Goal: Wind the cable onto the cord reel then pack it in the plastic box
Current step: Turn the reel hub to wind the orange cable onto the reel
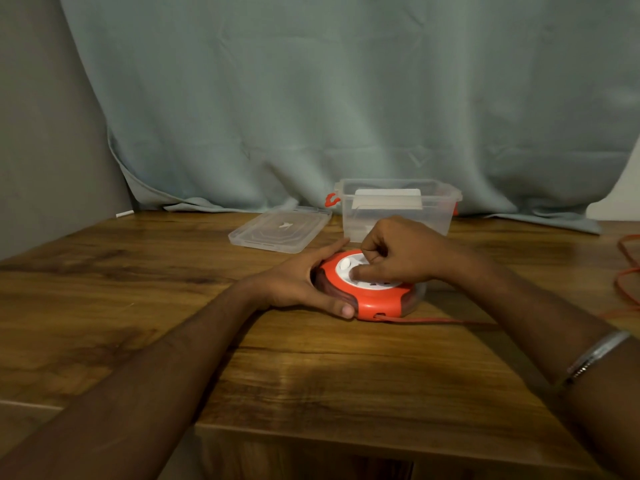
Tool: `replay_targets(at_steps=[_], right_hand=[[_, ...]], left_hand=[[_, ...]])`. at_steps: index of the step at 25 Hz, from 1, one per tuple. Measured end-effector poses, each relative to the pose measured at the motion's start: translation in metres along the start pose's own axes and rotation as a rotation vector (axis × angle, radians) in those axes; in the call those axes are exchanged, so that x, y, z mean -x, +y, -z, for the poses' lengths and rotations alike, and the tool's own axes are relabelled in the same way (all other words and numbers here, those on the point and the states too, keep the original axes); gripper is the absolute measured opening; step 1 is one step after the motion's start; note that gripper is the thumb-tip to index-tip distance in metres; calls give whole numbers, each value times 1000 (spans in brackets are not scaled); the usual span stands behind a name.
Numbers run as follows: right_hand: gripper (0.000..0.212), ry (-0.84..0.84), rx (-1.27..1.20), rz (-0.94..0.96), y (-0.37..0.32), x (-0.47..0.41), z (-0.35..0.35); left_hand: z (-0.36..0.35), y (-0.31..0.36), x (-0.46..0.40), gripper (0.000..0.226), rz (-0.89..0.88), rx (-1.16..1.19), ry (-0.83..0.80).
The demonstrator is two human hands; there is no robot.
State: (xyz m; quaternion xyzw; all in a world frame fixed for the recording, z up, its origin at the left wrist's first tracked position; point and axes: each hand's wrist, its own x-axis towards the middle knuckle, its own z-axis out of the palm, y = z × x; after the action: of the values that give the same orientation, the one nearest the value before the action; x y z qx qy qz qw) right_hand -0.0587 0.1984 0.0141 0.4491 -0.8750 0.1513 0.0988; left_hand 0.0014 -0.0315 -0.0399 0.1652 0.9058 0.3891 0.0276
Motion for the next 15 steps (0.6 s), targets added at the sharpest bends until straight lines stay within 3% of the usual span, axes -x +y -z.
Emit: replay_targets(at_steps=[4, 8, 15], right_hand=[[14, -71, -70, 11, 9, 2, 13], [20, -237, -157, -26, 23, 0, 15], [18, -263, -197, -42, 31, 0, 20]], left_hand=[[0, 0, -1, 132, 16, -9, -2], [0, 1, -2, 129, 28, -17, -7], [0, 4, 0, 129, 38, -28, -12]])
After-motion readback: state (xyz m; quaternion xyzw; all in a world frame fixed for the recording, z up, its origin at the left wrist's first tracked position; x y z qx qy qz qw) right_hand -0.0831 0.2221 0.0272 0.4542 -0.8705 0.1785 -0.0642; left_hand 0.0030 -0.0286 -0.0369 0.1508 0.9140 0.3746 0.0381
